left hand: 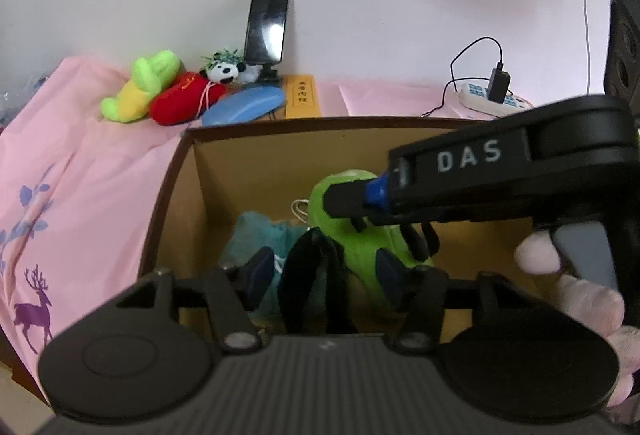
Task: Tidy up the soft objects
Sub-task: 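Lower the black strap into the box and open the right gripper, then move the right gripper to the pile and grasp the red fluffy puff, then carry the red puff with the right gripper into the box, then open the right gripper to release the red puff in the box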
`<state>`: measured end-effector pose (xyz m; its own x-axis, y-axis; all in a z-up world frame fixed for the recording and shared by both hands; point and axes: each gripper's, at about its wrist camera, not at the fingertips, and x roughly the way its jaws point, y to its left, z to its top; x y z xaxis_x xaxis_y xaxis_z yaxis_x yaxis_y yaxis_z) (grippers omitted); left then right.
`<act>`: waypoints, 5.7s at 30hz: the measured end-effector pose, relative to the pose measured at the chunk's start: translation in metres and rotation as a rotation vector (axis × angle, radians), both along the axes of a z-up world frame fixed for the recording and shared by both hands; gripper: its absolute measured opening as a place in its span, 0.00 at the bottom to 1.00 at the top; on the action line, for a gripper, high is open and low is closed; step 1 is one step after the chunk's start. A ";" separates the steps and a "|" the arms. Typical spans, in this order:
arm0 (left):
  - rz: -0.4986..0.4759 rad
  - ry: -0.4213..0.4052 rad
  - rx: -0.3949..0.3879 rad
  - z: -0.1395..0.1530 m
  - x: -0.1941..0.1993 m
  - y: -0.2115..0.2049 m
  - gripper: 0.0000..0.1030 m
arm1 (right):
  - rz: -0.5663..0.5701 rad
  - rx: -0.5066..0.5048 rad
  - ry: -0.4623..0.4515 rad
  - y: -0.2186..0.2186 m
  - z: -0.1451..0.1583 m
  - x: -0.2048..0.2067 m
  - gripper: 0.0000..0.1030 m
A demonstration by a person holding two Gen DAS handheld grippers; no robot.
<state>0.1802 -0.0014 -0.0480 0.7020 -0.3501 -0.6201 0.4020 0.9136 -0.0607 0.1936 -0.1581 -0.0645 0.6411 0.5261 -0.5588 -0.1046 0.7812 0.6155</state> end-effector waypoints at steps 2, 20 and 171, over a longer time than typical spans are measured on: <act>0.003 0.001 -0.003 0.001 -0.003 0.001 0.55 | -0.013 0.006 0.000 -0.003 0.002 -0.004 0.14; 0.035 -0.127 0.023 0.050 -0.068 0.009 0.56 | -0.076 -0.053 -0.136 -0.003 0.043 -0.076 0.14; 0.084 -0.069 0.143 0.018 -0.007 0.008 0.59 | -0.070 -0.021 -0.053 0.009 0.018 -0.021 0.16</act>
<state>0.1730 0.0066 -0.0297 0.7677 -0.2003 -0.6087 0.3230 0.9414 0.0977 0.1722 -0.1489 -0.0466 0.7047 0.4679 -0.5333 -0.0815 0.8001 0.5943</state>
